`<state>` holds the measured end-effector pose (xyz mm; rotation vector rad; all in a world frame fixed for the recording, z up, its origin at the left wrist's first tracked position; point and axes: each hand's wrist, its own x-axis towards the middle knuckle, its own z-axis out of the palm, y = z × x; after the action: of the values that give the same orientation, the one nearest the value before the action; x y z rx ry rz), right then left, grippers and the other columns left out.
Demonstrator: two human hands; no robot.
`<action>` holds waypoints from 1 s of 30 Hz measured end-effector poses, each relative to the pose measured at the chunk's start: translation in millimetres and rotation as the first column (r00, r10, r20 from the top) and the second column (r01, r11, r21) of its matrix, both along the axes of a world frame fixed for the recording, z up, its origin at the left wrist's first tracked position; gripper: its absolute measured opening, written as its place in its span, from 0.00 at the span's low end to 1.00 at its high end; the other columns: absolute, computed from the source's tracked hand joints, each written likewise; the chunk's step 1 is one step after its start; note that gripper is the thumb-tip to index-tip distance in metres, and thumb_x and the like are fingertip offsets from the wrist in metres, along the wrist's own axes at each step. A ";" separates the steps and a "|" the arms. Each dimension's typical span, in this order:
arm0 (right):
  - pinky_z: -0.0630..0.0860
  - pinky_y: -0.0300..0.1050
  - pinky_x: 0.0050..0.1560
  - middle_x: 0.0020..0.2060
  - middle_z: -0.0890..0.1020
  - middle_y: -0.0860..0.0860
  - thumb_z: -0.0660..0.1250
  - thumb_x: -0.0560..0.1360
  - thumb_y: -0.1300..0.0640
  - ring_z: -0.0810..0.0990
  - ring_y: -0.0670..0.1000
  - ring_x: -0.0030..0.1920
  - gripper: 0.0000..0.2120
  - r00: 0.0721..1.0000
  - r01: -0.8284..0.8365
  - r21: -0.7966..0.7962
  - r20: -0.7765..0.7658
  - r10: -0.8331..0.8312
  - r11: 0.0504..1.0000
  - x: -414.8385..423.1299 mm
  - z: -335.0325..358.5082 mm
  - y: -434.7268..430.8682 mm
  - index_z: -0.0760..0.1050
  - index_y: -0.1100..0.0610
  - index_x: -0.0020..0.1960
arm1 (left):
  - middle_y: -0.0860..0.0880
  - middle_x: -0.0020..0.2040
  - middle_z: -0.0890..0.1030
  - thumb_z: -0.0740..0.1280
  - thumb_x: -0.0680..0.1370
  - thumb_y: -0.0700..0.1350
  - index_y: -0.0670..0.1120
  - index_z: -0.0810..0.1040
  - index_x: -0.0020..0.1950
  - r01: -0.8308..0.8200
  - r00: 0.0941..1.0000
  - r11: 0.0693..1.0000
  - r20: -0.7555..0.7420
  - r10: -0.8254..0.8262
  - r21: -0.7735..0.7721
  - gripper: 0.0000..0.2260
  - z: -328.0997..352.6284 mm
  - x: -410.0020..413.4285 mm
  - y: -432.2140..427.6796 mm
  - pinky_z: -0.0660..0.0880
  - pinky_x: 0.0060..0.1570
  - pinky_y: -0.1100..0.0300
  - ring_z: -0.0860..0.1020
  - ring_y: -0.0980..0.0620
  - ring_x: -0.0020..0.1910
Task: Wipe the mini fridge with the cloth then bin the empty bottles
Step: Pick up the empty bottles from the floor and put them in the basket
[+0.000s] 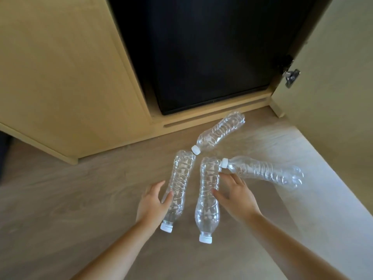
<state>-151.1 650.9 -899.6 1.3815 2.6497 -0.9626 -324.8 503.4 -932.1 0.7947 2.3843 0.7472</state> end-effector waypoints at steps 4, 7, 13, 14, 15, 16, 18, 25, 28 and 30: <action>0.70 0.43 0.49 0.63 0.68 0.48 0.65 0.73 0.43 0.67 0.50 0.64 0.27 0.983 0.160 -0.068 -0.083 -0.166 0.985 2.5 -10.2 -20.7 0.63 0.48 0.68 | 0.49 0.66 0.70 0.65 0.74 0.54 0.48 0.67 0.69 -0.038 0.999 0.999 0.013 0.038 0.007 0.24 -12.0 8.1 -10.7 0.67 0.61 0.55 0.68 0.50 0.65; 0.68 0.41 0.48 0.62 0.68 0.49 0.66 0.72 0.44 0.67 0.50 0.64 0.29 0.966 0.219 -0.123 -0.116 -0.233 0.968 2.4 -15.4 -31.5 0.61 0.49 0.69 | 0.49 0.66 0.71 0.66 0.73 0.55 0.48 0.67 0.69 -0.046 0.998 0.999 0.043 0.046 0.020 0.26 -14.1 11.8 -10.5 0.67 0.62 0.54 0.68 0.51 0.65; 0.68 0.41 0.47 0.62 0.68 0.48 0.67 0.70 0.42 0.67 0.48 0.63 0.33 0.963 0.237 -0.206 -0.082 -0.258 0.950 -2.6 -22.6 -38.8 0.57 0.45 0.71 | 0.51 0.66 0.69 0.69 0.70 0.57 0.50 0.65 0.70 -0.015 0.998 1.000 0.067 0.013 0.027 0.31 -12.1 19.4 -0.3 0.66 0.61 0.59 0.67 0.53 0.65; 0.69 0.42 0.48 0.62 0.68 0.49 0.68 0.70 0.43 0.68 0.50 0.63 0.34 0.963 0.239 -0.221 -0.071 -0.260 0.946 -3.4 -22.2 -40.1 0.56 0.44 0.71 | 0.52 0.66 0.70 0.70 0.70 0.56 0.51 0.65 0.70 -0.016 0.997 0.999 0.074 0.013 0.029 0.31 -12.4 21.0 0.7 0.65 0.60 0.60 0.68 0.53 0.65; 0.69 0.42 0.49 0.62 0.67 0.49 0.68 0.70 0.43 0.70 0.51 0.62 0.35 0.964 0.238 -0.234 -0.060 -0.259 0.943 -4.4 -21.6 -41.5 0.56 0.45 0.71 | 0.52 0.65 0.70 0.71 0.70 0.56 0.51 0.65 0.70 -0.013 0.997 0.999 0.078 0.011 0.032 0.31 -12.7 22.7 1.5 0.65 0.60 0.60 0.68 0.53 0.64; 0.70 0.42 0.50 0.62 0.67 0.50 0.68 0.70 0.43 0.71 0.52 0.61 0.35 0.966 0.235 -0.246 -0.050 -0.254 0.940 -4.9 -21.5 -42.9 0.55 0.45 0.72 | 0.52 0.65 0.70 0.71 0.69 0.56 0.51 0.65 0.70 -0.011 0.997 0.999 0.081 0.008 0.031 0.31 -13.4 24.0 2.1 0.66 0.60 0.60 0.68 0.53 0.64; 0.70 0.42 0.50 0.63 0.67 0.50 0.68 0.70 0.43 0.73 0.52 0.59 0.36 0.968 0.227 -0.268 -0.041 -0.246 0.936 -5.5 -22.6 -46.0 0.55 0.45 0.72 | 0.51 0.65 0.70 0.71 0.69 0.56 0.52 0.65 0.70 -0.004 0.996 1.000 0.085 0.002 0.026 0.31 -15.2 24.9 2.5 0.66 0.60 0.59 0.68 0.53 0.64; 0.67 0.39 0.44 0.62 0.70 0.51 0.69 0.70 0.46 0.70 0.45 0.45 0.38 0.952 0.257 -0.371 -0.059 -0.299 0.892 -1.2 -29.5 -54.1 0.51 0.43 0.73 | 0.52 0.65 0.70 0.72 0.69 0.54 0.54 0.65 0.70 -0.010 0.989 1.000 0.147 0.006 0.027 0.31 -16.5 24.4 1.4 0.66 0.59 0.61 0.69 0.54 0.63; 0.65 0.37 0.46 0.63 0.71 0.50 0.70 0.70 0.48 0.69 0.44 0.48 0.38 0.943 0.257 -0.416 -0.091 -0.321 0.873 -0.3 -30.6 -54.8 0.52 0.43 0.73 | 0.53 0.64 0.71 0.72 0.69 0.53 0.55 0.65 0.69 -0.034 0.984 0.999 0.174 0.027 0.039 0.30 -15.4 24.6 2.0 0.66 0.58 0.63 0.70 0.55 0.61; 0.64 0.36 0.48 0.63 0.70 0.50 0.70 0.70 0.48 0.69 0.43 0.49 0.38 0.942 0.244 -0.434 -0.105 -0.318 0.867 0.7 -30.2 -55.5 0.52 0.43 0.73 | 0.53 0.62 0.72 0.73 0.69 0.52 0.55 0.66 0.68 -0.050 0.981 0.998 0.188 0.041 0.044 0.29 -13.8 24.7 2.4 0.66 0.56 0.64 0.71 0.56 0.58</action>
<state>-150.4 595.4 -929.8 1.6586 2.1784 -1.6355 -300.2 505.8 -945.9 0.6607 2.2299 0.8622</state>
